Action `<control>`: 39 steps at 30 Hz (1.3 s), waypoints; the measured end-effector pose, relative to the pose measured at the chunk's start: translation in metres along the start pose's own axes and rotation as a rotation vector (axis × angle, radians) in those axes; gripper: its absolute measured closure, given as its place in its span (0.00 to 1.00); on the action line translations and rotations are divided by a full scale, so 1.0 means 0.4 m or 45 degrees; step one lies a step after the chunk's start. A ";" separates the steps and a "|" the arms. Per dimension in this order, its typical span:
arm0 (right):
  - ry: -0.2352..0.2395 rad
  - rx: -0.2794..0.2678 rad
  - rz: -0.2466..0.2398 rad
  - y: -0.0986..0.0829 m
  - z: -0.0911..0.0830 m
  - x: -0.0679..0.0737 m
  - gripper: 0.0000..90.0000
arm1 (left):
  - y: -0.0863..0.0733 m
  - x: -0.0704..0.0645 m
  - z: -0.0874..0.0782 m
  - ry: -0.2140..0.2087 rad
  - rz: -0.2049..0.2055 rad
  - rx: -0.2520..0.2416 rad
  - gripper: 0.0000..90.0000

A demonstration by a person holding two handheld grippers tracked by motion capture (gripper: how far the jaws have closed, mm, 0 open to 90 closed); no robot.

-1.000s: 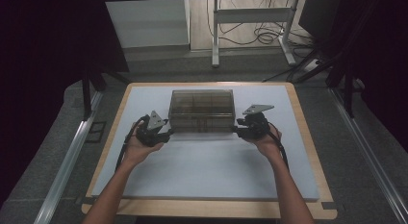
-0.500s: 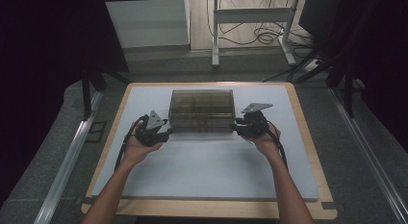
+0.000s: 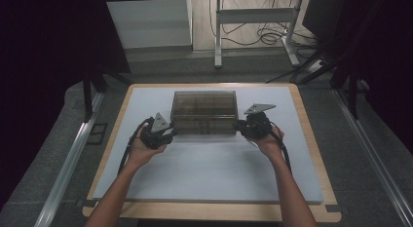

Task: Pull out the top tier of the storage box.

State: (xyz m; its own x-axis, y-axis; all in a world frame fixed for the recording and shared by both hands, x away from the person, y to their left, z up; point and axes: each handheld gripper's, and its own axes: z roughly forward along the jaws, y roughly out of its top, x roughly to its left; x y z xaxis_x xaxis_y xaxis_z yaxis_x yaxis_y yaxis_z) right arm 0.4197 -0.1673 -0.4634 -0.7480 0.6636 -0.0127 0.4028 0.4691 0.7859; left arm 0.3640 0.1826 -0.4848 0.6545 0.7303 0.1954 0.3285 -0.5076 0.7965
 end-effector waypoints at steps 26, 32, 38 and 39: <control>-0.002 -0.009 -0.001 -0.005 -0.007 -0.003 0.89 | -0.012 0.017 -0.011 0.101 -0.019 -0.021 0.79; -0.002 -0.011 -0.003 -0.005 -0.008 -0.004 0.89 | -0.010 0.024 -0.016 0.117 -0.027 -0.019 0.78; -0.001 -0.013 -0.002 -0.005 -0.009 -0.004 0.89 | -0.019 0.032 -0.006 0.102 -0.044 -0.018 0.77; -0.001 -0.013 -0.002 -0.005 -0.009 -0.004 0.89 | -0.018 0.031 -0.003 0.101 -0.045 -0.023 0.77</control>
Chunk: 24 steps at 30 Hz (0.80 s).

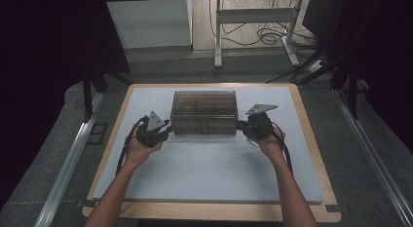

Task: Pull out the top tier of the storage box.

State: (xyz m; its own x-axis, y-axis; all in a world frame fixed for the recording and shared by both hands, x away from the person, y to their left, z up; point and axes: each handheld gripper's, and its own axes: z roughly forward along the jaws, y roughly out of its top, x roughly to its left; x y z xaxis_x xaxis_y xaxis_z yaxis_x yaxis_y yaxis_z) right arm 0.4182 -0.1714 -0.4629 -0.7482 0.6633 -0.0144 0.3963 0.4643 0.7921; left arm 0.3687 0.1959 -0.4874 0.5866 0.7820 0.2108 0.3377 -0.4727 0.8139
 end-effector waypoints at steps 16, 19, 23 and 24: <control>-0.013 0.006 -0.016 0.000 -0.003 0.002 0.90 | 0.000 -0.008 0.003 0.028 -0.016 -0.026 0.91; -0.009 0.003 -0.016 0.000 -0.004 0.002 0.90 | -0.003 -0.008 0.000 0.022 -0.023 -0.032 0.91; -0.003 0.001 -0.019 -0.002 -0.007 0.003 0.90 | -0.006 -0.011 -0.004 0.019 -0.016 -0.033 0.91; -0.001 0.000 -0.020 -0.002 -0.007 0.004 0.90 | -0.006 -0.013 -0.006 0.021 -0.014 -0.031 0.91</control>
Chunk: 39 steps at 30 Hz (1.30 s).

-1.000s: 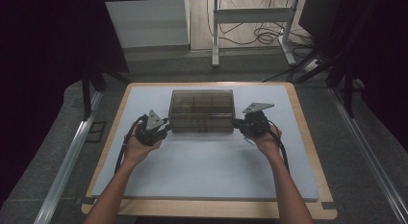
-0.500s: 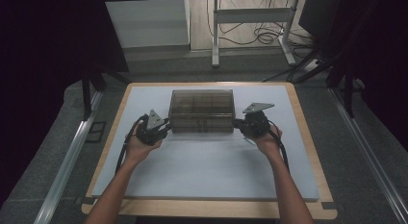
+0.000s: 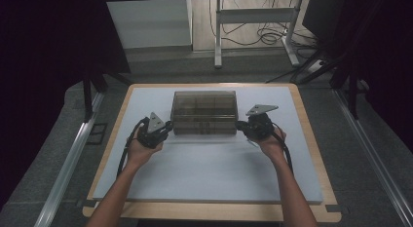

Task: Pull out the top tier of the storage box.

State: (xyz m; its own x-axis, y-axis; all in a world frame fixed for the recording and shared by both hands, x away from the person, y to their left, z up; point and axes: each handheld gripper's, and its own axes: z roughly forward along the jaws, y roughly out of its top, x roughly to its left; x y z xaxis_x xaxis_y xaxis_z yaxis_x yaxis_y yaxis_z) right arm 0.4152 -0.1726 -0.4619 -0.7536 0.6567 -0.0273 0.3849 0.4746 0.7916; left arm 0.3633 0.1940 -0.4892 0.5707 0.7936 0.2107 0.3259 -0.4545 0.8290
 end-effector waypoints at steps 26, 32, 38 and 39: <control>0.002 -0.007 -0.020 -0.009 -0.011 0.012 0.90 | -0.009 -0.010 -0.016 -0.015 0.023 -0.006 0.92; 0.002 -0.007 -0.024 -0.009 -0.013 0.014 0.90 | -0.010 -0.012 -0.020 -0.014 0.036 0.000 0.92; 0.003 -0.007 -0.027 -0.010 -0.016 0.019 0.90 | -0.012 -0.014 -0.023 -0.012 0.035 -0.002 0.92; 0.003 -0.009 -0.031 -0.011 -0.017 0.019 0.90 | -0.012 -0.015 -0.024 -0.012 0.036 -0.002 0.92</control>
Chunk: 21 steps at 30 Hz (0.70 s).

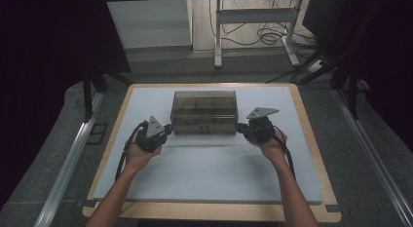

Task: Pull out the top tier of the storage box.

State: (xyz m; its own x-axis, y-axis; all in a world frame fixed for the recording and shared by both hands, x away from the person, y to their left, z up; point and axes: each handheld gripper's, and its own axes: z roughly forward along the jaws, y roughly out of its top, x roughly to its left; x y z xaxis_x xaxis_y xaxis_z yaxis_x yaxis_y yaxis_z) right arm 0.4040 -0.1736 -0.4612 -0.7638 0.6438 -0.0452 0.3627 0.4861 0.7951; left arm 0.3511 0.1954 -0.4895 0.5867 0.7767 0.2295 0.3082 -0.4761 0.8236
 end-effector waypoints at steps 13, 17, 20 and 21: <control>0.001 -0.007 -0.002 -0.006 -0.007 0.007 0.90 | -0.004 -0.006 -0.008 -0.005 0.003 -0.005 0.92; 0.004 -0.009 -0.003 -0.009 -0.009 0.009 0.90 | -0.006 -0.008 -0.011 -0.005 0.007 -0.007 0.93; 0.006 -0.014 -0.002 -0.011 -0.010 0.011 0.90 | -0.008 -0.011 -0.013 -0.007 0.004 -0.011 0.93; 0.007 -0.015 -0.002 -0.011 -0.010 0.011 0.90 | -0.008 -0.011 -0.014 -0.007 0.006 -0.011 0.93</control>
State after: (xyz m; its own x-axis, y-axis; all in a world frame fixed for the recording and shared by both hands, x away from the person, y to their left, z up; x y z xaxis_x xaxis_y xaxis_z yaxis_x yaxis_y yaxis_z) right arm 0.3968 -0.1755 -0.4625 -0.7675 0.6396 -0.0431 0.3551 0.4801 0.8021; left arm 0.3433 0.1959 -0.4904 0.5921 0.7722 0.2305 0.2987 -0.4760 0.8272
